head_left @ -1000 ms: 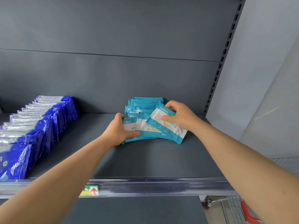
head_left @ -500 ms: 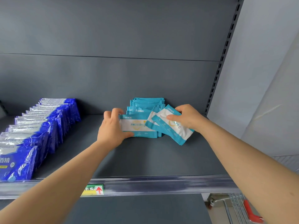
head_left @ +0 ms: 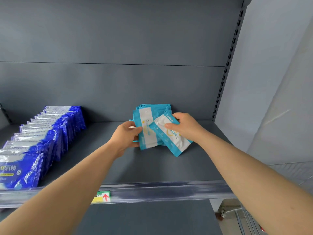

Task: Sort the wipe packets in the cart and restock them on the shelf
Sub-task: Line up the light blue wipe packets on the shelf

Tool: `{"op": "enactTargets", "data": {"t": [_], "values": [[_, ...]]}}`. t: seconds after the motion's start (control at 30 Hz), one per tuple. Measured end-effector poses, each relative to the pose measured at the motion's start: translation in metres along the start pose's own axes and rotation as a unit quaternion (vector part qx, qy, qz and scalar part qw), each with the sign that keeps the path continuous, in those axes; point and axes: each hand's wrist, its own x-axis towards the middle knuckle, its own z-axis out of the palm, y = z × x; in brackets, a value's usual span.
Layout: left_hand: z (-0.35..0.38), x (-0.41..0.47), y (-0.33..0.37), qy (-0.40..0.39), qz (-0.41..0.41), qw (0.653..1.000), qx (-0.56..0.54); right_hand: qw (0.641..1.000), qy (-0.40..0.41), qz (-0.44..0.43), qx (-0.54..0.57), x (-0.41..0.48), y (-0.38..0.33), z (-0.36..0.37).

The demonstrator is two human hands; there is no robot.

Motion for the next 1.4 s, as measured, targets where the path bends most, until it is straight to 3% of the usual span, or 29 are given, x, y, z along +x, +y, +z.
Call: {"op": "enactTargets", "data": {"t": [0.1,0.17,0.27,0.43,0.53,0.63,0.73,0.83,0.97,1.07,1.2,1.4], "values": [[-0.011,-0.001,0.007,0.024,0.056,0.99,0.127,0.999,0.019,0.003,-0.031,0.0,0.001,-0.011],[-0.017,-0.002,0.01,0.004,0.078,0.969,0.235,0.998,0.01,0.034,-0.051,0.001,0.001,-0.018],[-0.023,0.0,0.012,-0.035,0.088,0.946,0.309,0.998,-0.024,0.045,-0.044,0.0,0.001,-0.024],[-0.03,0.006,0.017,-0.027,0.145,0.94,0.307,0.997,-0.076,-0.002,0.0,-0.003,-0.002,-0.03],[-0.032,0.008,0.02,-0.017,0.167,0.946,0.276,0.994,-0.105,-0.018,-0.037,-0.001,-0.005,-0.026],[-0.031,0.009,0.018,-0.027,0.164,0.95,0.262,0.992,-0.086,-0.032,-0.09,0.004,-0.008,-0.013],[-0.027,0.006,0.014,-0.001,0.169,0.953,0.252,0.989,-0.017,-0.056,-0.139,0.008,-0.01,0.006],[-0.029,0.001,0.008,0.031,0.118,0.96,0.252,0.987,-0.011,-0.033,-0.16,0.008,-0.006,0.017],[-0.03,-0.009,-0.002,-0.093,0.057,0.966,0.232,0.98,-0.035,0.001,-0.198,0.005,0.004,0.022],[-0.024,-0.007,-0.007,-0.074,0.08,0.949,0.297,0.977,-0.046,0.026,-0.205,0.004,0.008,0.025],[-0.018,0.003,-0.012,-0.043,0.107,0.952,0.284,0.984,-0.029,0.046,-0.168,0.013,0.007,0.025],[-0.014,0.007,-0.014,-0.068,0.121,0.939,0.314,0.989,0.01,0.028,-0.144,0.02,0.015,0.025]]}}
